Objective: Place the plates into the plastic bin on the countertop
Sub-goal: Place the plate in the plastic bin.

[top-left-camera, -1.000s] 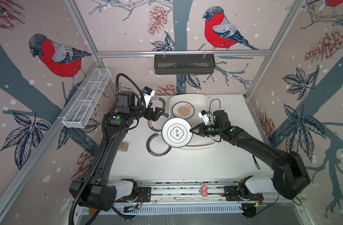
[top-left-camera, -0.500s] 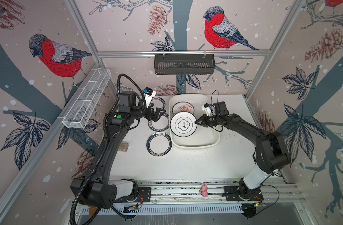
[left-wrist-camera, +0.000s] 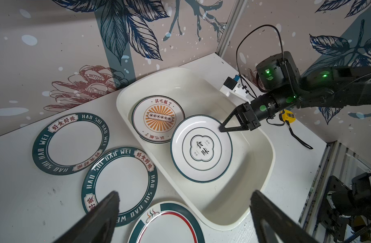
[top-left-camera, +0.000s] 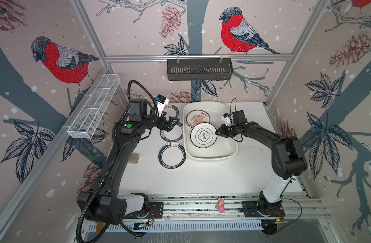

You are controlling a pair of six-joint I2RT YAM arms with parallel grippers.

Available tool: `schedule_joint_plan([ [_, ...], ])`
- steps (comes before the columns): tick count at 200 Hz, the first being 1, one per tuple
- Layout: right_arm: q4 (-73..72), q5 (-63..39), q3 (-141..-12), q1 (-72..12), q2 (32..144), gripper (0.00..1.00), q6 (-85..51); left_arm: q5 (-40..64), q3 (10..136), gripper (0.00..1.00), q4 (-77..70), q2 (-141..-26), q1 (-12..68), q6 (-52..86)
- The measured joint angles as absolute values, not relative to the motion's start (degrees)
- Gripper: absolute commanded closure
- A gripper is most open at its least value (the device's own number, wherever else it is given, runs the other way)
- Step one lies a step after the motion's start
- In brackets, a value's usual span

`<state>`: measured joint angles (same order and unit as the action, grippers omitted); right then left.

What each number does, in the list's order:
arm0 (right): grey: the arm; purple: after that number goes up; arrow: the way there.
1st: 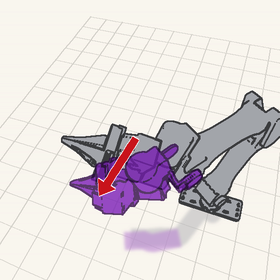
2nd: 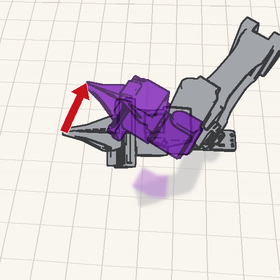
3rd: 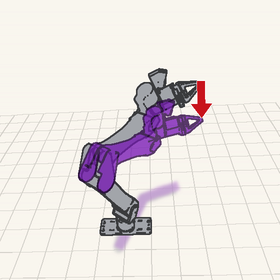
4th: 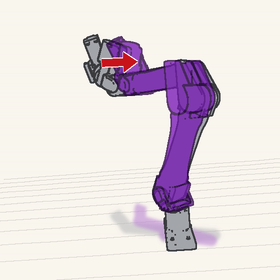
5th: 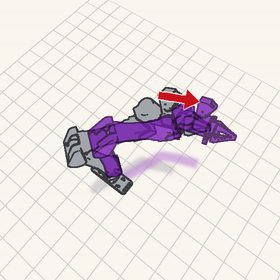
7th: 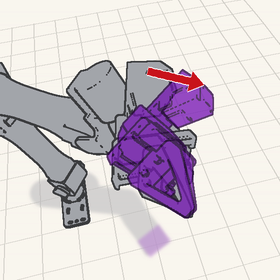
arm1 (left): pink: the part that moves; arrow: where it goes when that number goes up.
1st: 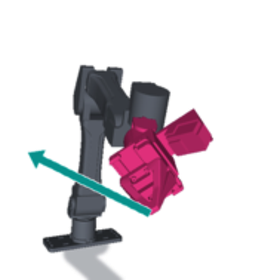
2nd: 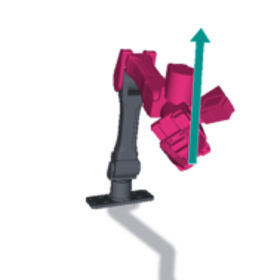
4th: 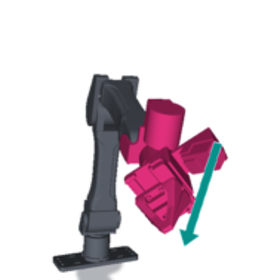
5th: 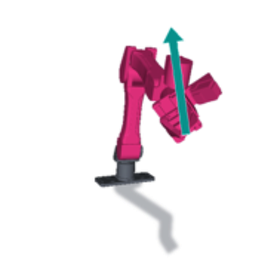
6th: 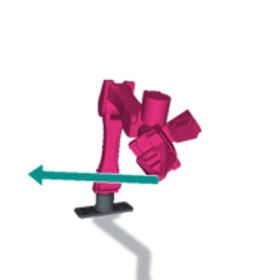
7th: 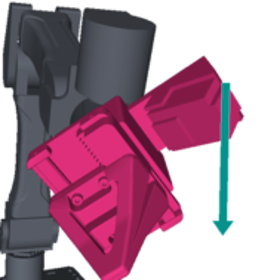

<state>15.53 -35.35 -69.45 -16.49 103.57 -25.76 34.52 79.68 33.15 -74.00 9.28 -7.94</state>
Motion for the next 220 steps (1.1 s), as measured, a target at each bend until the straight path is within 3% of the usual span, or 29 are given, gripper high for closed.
schedule_joint_plan([
  [220,21.2,-32.4,-76.7,-19.5,114.1,0.92,-21.1,34.9,79.2,0.04,33.0,-73.9,9.3,-7.9],
])
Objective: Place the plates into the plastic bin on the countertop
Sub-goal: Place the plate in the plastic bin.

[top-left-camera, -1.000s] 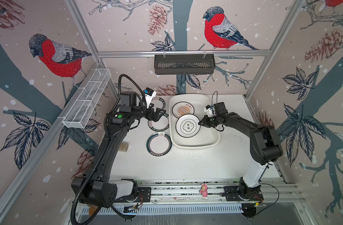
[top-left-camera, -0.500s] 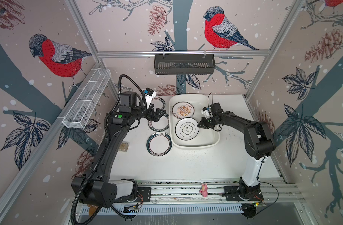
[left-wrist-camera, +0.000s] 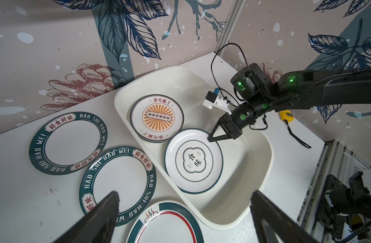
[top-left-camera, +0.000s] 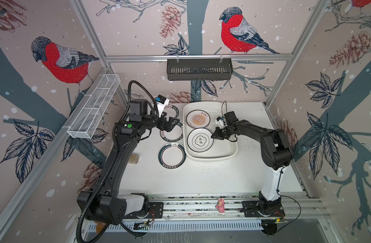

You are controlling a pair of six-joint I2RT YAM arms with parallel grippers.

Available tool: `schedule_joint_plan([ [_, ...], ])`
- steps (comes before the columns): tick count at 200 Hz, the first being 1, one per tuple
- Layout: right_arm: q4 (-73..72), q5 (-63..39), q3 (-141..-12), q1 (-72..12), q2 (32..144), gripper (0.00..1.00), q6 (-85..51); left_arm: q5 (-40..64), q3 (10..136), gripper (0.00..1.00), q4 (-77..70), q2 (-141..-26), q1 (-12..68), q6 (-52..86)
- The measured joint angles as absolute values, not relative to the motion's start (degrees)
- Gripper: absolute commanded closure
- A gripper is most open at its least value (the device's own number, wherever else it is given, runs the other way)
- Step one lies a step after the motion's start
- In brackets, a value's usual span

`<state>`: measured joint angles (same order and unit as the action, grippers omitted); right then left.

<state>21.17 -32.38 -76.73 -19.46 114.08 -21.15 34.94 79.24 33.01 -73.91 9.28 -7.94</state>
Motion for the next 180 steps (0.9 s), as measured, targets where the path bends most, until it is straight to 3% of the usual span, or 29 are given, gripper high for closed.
schedule_joint_plan([
  [180,28.3,-25.0,-76.1,-21.8,112.9,0.82,-19.5,36.3,79.1,0.04,32.3,-73.5,9.3,-7.9],
])
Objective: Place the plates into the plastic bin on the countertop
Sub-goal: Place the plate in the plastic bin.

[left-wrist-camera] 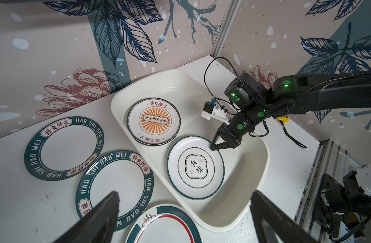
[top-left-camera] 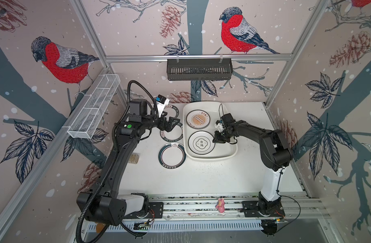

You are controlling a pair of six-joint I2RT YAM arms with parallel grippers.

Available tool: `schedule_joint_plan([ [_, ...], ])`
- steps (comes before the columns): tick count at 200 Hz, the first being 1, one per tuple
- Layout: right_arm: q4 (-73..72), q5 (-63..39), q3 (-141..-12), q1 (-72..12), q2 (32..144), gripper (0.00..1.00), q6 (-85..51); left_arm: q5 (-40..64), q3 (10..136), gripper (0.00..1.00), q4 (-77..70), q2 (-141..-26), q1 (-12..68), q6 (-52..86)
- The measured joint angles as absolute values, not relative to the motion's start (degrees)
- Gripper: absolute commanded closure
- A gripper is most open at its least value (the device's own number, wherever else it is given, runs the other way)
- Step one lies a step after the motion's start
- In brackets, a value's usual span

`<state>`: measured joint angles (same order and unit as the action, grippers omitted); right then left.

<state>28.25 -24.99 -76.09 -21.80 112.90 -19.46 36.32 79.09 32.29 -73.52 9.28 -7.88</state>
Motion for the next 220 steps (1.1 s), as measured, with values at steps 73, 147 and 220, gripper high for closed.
schedule_joint_plan([
  [73,28.2,-23.6,-76.0,-21.8,112.6,0.72,-19.4,34.0,75.1,0.03,29.1,-72.8,9.3,-4.4],
  [147,26.5,-21.0,-76.8,-21.9,102.9,0.62,-20.6,24.6,69.8,0.03,25.6,-71.7,9.3,0.2],
  [220,18.6,-17.8,-69.2,-21.7,90.4,0.62,-25.8,20.2,60.1,0.04,26.2,-75.2,5.3,7.0],
])
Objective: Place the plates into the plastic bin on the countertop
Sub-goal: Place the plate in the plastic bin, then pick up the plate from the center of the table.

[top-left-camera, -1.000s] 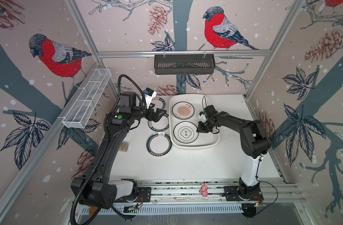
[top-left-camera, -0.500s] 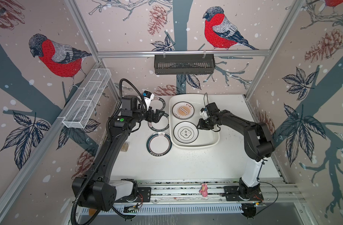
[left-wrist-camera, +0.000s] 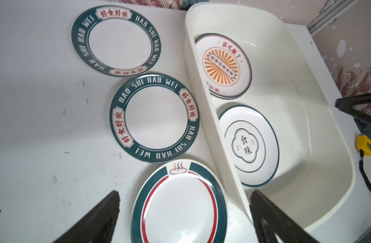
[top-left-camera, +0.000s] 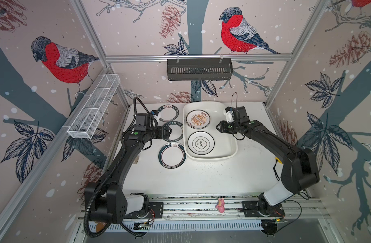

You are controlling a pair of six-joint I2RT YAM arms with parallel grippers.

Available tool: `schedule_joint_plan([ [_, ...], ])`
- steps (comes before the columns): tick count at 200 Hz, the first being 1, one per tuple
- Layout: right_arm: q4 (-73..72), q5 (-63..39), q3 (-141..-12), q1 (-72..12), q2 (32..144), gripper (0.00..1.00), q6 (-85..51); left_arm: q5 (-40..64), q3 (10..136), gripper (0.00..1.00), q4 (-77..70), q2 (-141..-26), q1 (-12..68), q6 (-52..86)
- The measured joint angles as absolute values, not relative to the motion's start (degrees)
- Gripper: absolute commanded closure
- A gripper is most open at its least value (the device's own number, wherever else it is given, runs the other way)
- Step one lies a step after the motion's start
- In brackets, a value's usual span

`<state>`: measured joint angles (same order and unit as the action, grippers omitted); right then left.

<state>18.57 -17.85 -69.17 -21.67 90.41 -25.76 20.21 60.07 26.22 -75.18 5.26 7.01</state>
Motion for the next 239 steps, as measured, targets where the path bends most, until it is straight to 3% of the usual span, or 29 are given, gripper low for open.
schedule_joint_plan([
  [50,14.5,-18.5,-65.3,-21.8,83.1,0.6,-28.3,29.7,55.8,0.04,27.1,-80.9,0.0,7.6],
  [169,12.8,-18.7,-58.9,-20.6,73.5,0.58,-28.4,33.3,44.9,0.07,20.6,-83.9,-7.4,9.1],
  [239,12.2,-18.7,-55.3,-19.4,69.3,0.59,-28.5,37.4,43.5,0.18,19.6,-88.4,-7.7,9.0],
])
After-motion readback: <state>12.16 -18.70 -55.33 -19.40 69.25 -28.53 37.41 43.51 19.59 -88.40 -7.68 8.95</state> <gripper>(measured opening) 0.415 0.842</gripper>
